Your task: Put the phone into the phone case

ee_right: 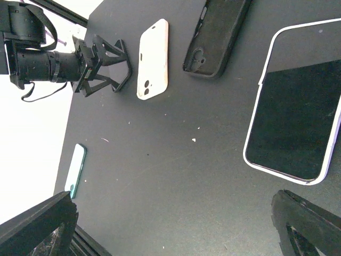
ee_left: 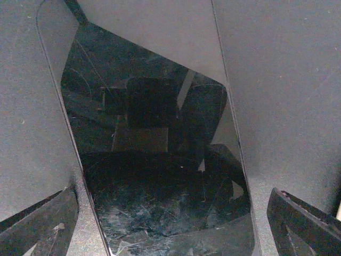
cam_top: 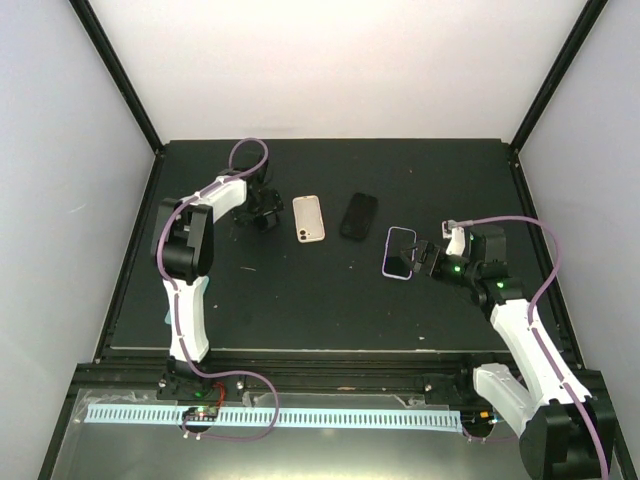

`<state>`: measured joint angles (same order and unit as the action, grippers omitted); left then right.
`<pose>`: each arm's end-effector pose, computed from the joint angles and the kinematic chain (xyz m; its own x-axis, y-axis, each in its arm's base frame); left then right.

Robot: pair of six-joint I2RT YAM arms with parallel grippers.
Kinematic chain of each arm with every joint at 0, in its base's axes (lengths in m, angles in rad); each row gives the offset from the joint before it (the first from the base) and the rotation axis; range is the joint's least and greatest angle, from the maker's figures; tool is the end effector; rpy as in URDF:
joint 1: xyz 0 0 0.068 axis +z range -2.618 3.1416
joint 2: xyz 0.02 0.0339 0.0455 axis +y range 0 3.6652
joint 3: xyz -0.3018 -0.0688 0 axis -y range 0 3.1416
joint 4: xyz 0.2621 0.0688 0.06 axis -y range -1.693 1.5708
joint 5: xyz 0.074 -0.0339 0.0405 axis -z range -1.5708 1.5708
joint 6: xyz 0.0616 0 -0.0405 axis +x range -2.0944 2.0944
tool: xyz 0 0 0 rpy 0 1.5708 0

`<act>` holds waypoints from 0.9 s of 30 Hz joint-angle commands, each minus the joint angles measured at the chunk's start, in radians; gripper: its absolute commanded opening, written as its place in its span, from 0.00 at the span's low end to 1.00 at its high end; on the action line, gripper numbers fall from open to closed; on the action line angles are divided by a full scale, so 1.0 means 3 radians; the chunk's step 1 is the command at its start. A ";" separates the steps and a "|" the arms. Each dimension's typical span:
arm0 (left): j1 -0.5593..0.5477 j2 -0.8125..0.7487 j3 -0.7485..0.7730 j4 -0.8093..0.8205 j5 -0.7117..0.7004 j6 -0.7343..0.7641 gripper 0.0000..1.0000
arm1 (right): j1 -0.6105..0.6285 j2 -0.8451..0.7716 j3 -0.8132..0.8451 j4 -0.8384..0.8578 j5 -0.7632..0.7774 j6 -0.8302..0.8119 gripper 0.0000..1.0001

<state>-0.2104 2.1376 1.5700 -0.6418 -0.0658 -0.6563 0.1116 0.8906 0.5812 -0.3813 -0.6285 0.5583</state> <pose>0.4734 -0.0970 0.1511 -0.8380 -0.4436 -0.3177 -0.4111 0.8962 -0.1670 0.1883 0.0575 0.2466 -0.8233 0.3389 -0.4553 -0.1230 0.6766 0.7260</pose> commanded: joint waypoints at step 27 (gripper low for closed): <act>-0.0228 -0.0022 -0.0186 -0.0507 0.0197 0.0288 0.82 | 0.0019 -0.0061 0.0035 0.0095 -0.0261 0.0013 1.00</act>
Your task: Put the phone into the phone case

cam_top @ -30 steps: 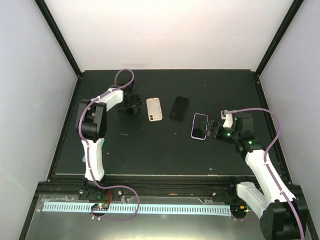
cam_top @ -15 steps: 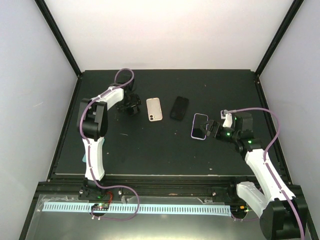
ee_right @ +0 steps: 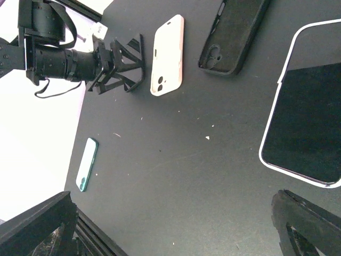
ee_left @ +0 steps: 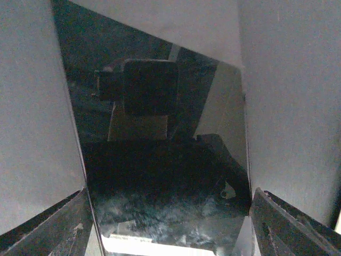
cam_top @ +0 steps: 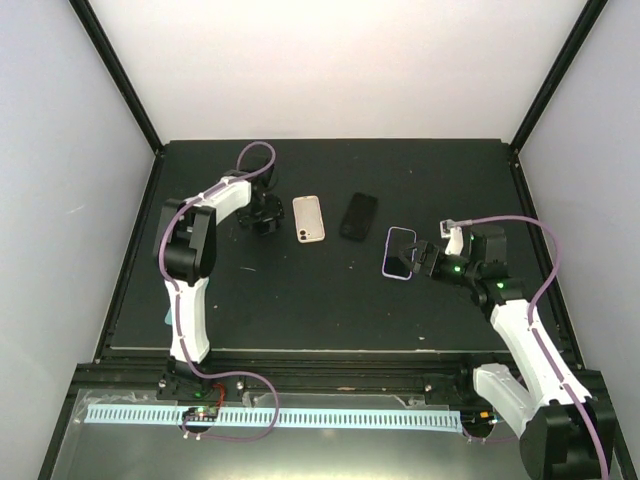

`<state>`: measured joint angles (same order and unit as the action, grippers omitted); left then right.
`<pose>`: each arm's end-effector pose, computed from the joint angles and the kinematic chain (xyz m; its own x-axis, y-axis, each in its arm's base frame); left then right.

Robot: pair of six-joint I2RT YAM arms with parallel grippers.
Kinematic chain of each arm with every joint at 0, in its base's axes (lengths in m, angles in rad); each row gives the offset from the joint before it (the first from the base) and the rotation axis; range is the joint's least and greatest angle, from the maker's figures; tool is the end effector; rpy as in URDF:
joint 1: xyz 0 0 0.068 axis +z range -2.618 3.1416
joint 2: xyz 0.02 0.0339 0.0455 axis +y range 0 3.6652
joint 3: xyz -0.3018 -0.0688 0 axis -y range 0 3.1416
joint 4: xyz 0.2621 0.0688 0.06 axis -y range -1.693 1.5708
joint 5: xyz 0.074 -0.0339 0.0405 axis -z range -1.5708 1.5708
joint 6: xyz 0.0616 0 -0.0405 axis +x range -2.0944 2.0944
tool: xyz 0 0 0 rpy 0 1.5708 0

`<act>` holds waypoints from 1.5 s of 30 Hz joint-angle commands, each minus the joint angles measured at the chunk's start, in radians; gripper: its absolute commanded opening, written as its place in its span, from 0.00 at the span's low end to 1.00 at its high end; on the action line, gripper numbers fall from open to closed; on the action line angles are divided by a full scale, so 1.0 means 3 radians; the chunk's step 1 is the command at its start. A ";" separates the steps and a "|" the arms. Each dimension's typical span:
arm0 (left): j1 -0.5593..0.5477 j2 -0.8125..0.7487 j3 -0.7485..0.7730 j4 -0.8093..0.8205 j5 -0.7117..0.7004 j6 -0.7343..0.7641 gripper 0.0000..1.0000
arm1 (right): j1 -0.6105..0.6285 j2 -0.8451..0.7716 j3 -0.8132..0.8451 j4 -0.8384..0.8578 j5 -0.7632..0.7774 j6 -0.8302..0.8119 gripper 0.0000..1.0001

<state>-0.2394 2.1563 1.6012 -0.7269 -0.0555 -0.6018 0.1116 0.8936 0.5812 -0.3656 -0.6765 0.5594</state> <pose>0.4669 -0.1104 0.1480 -0.8930 -0.3639 -0.2649 -0.3447 0.9313 -0.1174 0.1883 0.0599 0.2487 -0.8316 0.3232 -0.4517 -0.1535 0.6478 0.7461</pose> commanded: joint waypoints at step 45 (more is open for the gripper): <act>-0.0307 -0.0591 -0.1141 0.0354 0.0266 0.0363 0.65 | 0.0089 0.0124 -0.0003 0.0097 0.0493 0.0157 0.87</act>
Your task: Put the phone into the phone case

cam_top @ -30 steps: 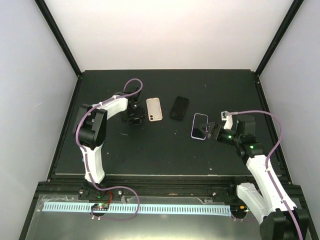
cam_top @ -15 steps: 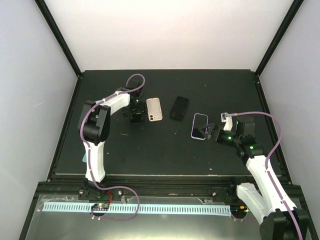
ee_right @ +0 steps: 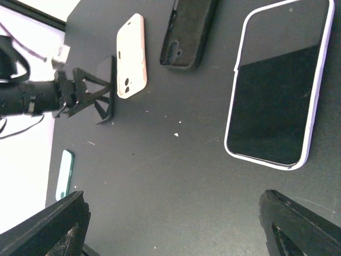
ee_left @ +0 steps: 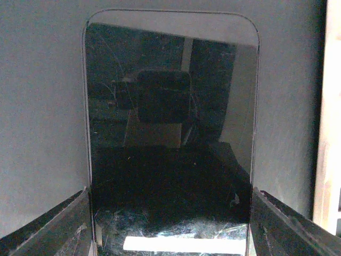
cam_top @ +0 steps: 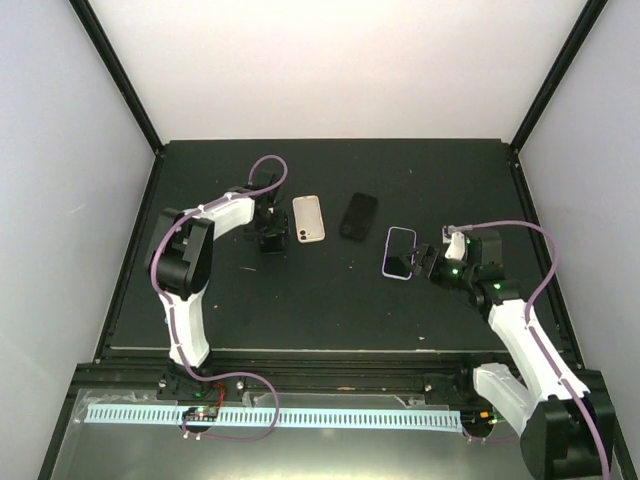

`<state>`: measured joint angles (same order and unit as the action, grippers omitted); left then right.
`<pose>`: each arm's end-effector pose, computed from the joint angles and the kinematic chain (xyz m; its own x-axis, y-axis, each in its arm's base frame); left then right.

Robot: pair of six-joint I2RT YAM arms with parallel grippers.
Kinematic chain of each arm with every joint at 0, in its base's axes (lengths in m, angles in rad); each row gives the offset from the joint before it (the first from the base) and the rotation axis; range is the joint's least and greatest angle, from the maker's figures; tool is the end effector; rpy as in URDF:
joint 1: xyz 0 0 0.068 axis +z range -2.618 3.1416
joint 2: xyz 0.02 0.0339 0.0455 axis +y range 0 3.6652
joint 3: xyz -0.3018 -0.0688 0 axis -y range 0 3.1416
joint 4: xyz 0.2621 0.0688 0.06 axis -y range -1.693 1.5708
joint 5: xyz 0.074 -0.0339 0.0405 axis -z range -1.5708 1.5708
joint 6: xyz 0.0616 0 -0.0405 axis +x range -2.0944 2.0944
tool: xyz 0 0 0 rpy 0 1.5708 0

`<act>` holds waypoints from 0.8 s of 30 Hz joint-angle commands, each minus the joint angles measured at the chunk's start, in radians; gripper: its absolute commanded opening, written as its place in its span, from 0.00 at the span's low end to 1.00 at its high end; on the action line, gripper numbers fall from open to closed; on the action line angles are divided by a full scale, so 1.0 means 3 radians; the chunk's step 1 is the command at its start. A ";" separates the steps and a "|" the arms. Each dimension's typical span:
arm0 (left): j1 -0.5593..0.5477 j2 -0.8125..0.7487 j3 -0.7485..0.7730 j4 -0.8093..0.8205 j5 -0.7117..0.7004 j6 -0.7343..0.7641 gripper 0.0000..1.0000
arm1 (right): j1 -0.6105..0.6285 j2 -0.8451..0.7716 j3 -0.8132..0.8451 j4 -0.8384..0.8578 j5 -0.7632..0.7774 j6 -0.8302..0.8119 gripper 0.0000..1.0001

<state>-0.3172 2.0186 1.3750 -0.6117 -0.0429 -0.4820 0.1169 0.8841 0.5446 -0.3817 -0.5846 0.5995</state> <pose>0.4174 -0.1342 0.1474 -0.9389 -0.1792 -0.2938 -0.1538 0.9822 -0.1077 0.1847 0.0559 0.2334 -0.8286 0.3765 -0.4144 -0.0501 0.6874 0.7246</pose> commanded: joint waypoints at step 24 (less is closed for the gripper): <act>-0.0381 -0.1622 -0.1902 0.0441 0.0495 -0.0196 0.62 | 0.0891 0.2627 0.1352 0.0956 0.1054 0.0519 0.30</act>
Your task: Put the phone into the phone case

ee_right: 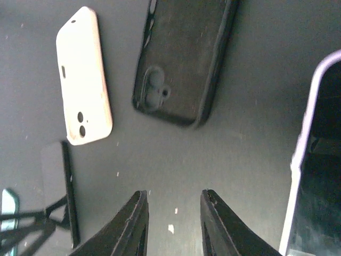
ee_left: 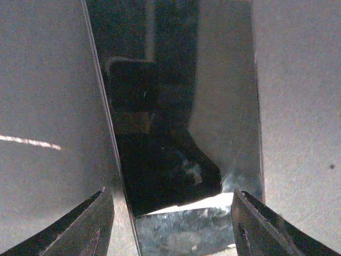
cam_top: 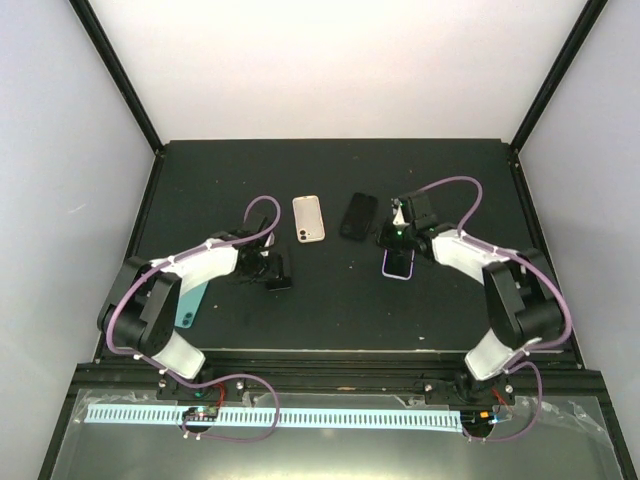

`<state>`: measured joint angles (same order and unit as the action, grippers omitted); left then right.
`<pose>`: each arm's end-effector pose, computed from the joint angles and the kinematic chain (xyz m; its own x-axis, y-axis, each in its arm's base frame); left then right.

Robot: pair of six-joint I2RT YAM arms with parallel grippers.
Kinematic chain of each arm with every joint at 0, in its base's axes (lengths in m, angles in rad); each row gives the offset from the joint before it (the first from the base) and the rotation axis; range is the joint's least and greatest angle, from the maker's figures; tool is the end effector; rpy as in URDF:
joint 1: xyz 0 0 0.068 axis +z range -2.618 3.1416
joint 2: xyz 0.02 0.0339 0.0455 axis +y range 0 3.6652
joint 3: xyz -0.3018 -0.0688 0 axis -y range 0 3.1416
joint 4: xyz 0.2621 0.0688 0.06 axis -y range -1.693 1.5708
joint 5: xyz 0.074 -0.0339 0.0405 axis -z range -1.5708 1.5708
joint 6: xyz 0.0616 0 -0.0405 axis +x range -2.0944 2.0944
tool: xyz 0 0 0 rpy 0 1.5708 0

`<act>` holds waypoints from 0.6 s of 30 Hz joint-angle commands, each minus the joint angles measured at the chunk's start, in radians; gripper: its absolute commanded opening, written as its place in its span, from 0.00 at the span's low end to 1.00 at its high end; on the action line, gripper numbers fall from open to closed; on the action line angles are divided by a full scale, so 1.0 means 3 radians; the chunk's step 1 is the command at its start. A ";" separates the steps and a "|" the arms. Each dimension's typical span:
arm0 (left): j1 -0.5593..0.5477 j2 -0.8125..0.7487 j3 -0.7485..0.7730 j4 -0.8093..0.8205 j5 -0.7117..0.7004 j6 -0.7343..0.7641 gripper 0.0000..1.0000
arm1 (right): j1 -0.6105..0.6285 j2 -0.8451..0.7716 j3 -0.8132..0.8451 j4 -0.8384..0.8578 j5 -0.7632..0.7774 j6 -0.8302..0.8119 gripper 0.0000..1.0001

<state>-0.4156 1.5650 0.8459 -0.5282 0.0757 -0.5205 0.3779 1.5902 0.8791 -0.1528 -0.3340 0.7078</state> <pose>0.2708 -0.1246 0.1594 -0.9637 -0.1167 -0.2401 -0.0630 0.9734 -0.2203 0.3173 0.1477 0.1891 -0.8923 0.3067 -0.3314 0.0443 0.7899 0.6117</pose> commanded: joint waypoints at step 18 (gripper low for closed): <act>-0.0067 -0.0204 -0.0063 0.0171 -0.0252 -0.0187 0.84 | 0.0058 0.1378 0.1263 -0.0369 0.0704 0.0139 0.33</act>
<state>-0.4278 1.5436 0.7933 -0.4721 0.0444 -0.5613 0.3885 1.9503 1.2007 -0.1925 -0.1612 0.7506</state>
